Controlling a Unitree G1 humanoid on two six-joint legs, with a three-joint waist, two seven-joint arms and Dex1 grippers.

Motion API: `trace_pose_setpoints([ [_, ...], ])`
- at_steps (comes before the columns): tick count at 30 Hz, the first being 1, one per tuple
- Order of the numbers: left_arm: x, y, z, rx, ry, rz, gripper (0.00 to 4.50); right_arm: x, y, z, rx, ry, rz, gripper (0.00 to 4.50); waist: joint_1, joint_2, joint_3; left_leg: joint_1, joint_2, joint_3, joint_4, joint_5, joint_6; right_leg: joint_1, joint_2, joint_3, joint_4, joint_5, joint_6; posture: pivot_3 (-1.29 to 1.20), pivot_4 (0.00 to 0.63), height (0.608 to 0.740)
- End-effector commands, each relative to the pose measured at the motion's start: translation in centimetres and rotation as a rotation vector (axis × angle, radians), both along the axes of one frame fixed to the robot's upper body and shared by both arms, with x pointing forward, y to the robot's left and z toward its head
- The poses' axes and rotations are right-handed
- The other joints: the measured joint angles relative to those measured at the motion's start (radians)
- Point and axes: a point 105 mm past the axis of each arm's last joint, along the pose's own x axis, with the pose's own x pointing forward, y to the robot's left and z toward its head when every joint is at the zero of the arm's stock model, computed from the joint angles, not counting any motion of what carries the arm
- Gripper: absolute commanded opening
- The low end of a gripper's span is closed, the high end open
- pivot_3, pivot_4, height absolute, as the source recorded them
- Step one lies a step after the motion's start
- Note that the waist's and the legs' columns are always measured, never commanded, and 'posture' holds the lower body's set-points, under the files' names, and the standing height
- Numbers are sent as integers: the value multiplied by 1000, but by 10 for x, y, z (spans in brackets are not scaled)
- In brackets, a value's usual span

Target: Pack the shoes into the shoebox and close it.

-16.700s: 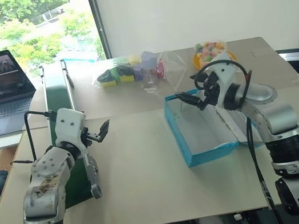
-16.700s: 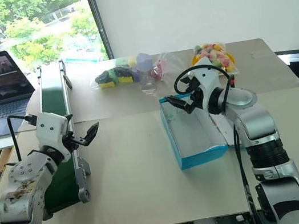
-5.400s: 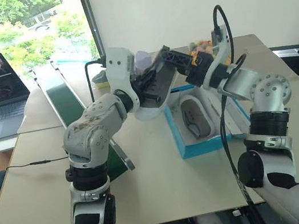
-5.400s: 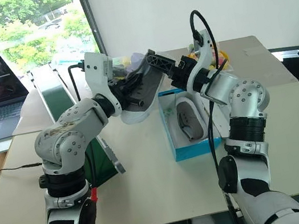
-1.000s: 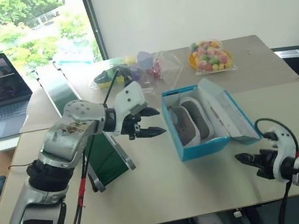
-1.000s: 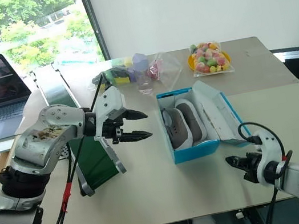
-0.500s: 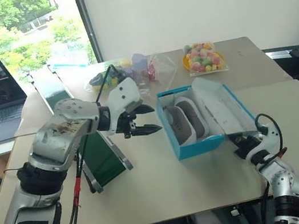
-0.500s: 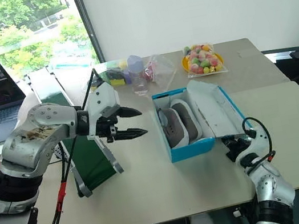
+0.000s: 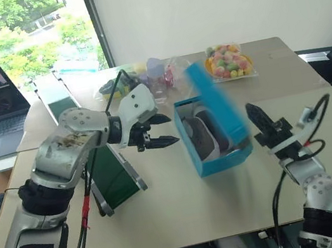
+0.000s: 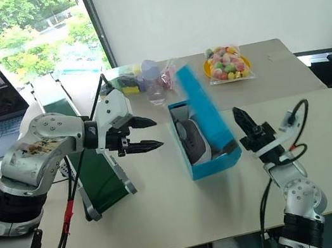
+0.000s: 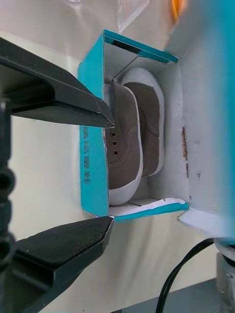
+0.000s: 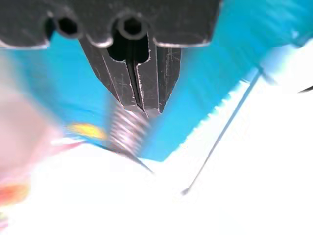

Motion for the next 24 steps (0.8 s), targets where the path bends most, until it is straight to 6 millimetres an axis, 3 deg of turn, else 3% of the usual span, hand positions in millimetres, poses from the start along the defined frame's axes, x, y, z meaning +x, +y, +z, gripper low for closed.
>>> trace_pose_setpoints([
  [1, -1, -3, 13, -6, -61, -18, 3046, -7, 38, -17, -282, 90, 172, 14, 1, 0, 0, 0, 0, 0, 0, 0, 0, 0, 0, 0, 0, 0, 0, 0, 150, 740],
  [3, -1, -3, 14, -6, -61, -15, 3046, -6, 43, -34, -440, 148, 189, 14, 2, 0, 0, -1, -2, 0, 0, 0, 0, 0, -2, 0, -1, -2, -3, 0, 150, 740],
  [9, 0, 1, 12, -12, -59, 19, 3046, 15, 44, -32, -607, 173, 146, 14, 6, -1, -1, 0, -2, 1, 0, 0, 0, 1, -2, 0, -1, -2, -3, 0, 150, 740],
  [12, 0, 2, 8, -8, -59, 33, 3046, 22, 46, -47, -864, 198, 156, 14, 7, -1, -1, 0, -2, 1, 0, 0, 0, 1, -2, 0, -1, -2, -2, 0, 150, 740],
  [16, 2, 3, 8, -16, -65, 61, 3046, 34, 43, -61, -1353, 172, 161, 14, 3, -2, -1, 0, -2, 1, 1, 0, 0, 0, -1, 0, -1, -2, -2, 0, 150, 740],
  [21, 0, 3, 5, -28, -67, 82, 3046, 29, 62, -58, -1600, 42, 307, 14, 5, -6, -3, 0, -2, 1, 1, 0, 0, 1, -1, -1, -1, -2, -2, 0, 150, 740],
  [24, 0, 3, 6, -40, -70, 99, 3046, 24, 69, -57, -1630, -6, 373, 14, 5, -8, -5, 0, -2, 1, 1, 0, 0, 1, -2, -1, -1, -2, -2, 0, 150, 740],
])
